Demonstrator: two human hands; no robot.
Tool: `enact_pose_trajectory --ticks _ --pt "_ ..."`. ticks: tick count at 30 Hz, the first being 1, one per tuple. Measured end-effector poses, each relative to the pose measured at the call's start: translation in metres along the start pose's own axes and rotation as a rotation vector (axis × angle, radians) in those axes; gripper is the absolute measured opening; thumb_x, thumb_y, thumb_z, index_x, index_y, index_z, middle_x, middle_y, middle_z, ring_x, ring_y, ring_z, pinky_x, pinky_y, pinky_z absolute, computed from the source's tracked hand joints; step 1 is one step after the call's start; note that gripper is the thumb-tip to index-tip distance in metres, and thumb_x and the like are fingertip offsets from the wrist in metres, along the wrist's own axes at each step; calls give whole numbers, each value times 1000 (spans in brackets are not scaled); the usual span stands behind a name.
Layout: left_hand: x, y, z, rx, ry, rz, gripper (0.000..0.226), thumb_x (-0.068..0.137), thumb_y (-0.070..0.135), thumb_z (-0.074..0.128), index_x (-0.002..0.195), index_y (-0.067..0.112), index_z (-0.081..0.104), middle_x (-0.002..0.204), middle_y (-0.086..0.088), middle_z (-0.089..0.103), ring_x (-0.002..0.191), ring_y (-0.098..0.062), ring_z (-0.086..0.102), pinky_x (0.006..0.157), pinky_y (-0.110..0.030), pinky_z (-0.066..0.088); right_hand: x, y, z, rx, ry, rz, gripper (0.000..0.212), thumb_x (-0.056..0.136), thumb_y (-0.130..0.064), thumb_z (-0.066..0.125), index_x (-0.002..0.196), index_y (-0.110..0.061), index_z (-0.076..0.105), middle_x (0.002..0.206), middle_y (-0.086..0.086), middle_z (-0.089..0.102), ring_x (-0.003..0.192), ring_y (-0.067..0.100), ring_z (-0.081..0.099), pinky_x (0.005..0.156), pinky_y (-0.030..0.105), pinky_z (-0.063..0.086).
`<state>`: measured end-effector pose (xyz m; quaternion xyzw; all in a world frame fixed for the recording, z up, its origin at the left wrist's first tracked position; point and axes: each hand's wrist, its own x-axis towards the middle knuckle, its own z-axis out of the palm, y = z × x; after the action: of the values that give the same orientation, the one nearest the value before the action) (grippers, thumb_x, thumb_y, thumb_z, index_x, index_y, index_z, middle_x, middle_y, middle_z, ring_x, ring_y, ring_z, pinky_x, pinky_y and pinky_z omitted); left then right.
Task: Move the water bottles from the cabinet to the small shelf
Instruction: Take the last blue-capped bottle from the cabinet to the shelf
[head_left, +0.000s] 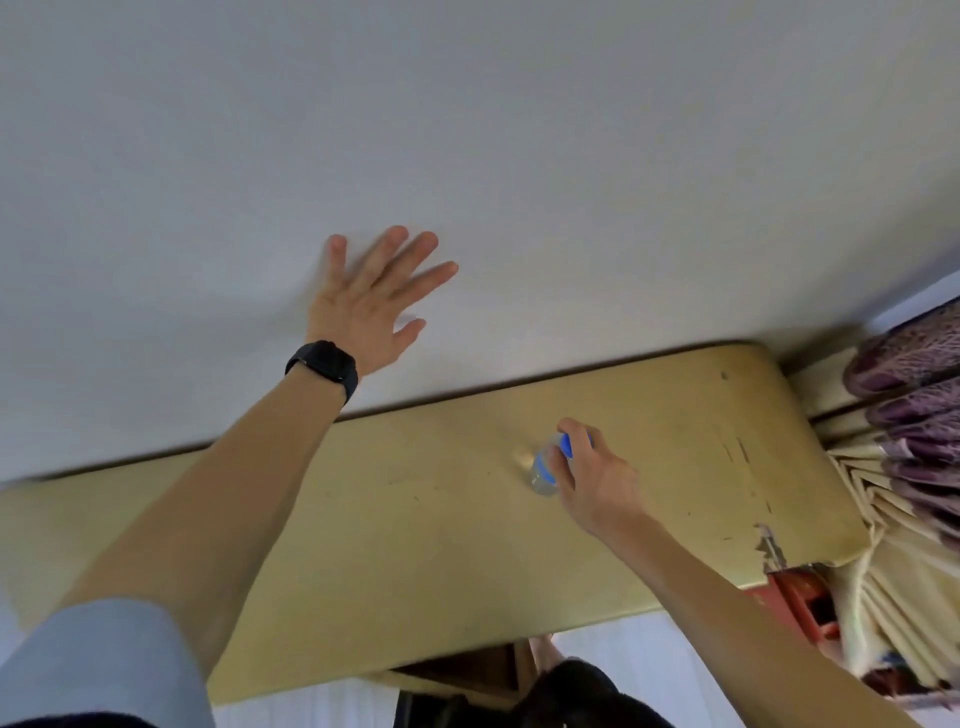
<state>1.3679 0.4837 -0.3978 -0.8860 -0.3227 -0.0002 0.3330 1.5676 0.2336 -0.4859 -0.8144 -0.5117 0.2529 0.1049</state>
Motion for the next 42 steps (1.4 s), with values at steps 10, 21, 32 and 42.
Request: enact_pose_trajectory --ticks 10,21,32,42 --pt "1 -4 16 88 119 80 74 94 61 16 151 33 -20 157 -1 -33 141 -25 -35 101 -62 -30 -6 -23 -4 -292 108 265 44 100 -55 27 120 -16 37 97 4 50 67 32 54 59 34 40" --pt "-59 27 -42 -397 -481 201 62 94 51 38 149 23 34 163 -15 -1 148 -31 -13 115 -62 -5 -198 -16 21 383 370 884 36 98 -43 44 115 -11 48 97 12 60 87 31 59 78 39 49" --pt "-220 228 -183 -750 -556 961 85 75 42 66 149 26 27 146 -8 41 134 -31 36 107 -48 36 -492 -74 25 494 777 1100 23 94 -38 52 94 -15 49 73 3 59 68 25 53 62 34 41" --pt "-542 286 -387 -1080 -261 1565 68 79 52 72 138 31 46 133 10 56 123 -15 48 95 -26 38 -810 -199 144 454 1235 1321 14 92 -32 58 86 -23 49 67 -3 56 65 15 52 62 29 42"
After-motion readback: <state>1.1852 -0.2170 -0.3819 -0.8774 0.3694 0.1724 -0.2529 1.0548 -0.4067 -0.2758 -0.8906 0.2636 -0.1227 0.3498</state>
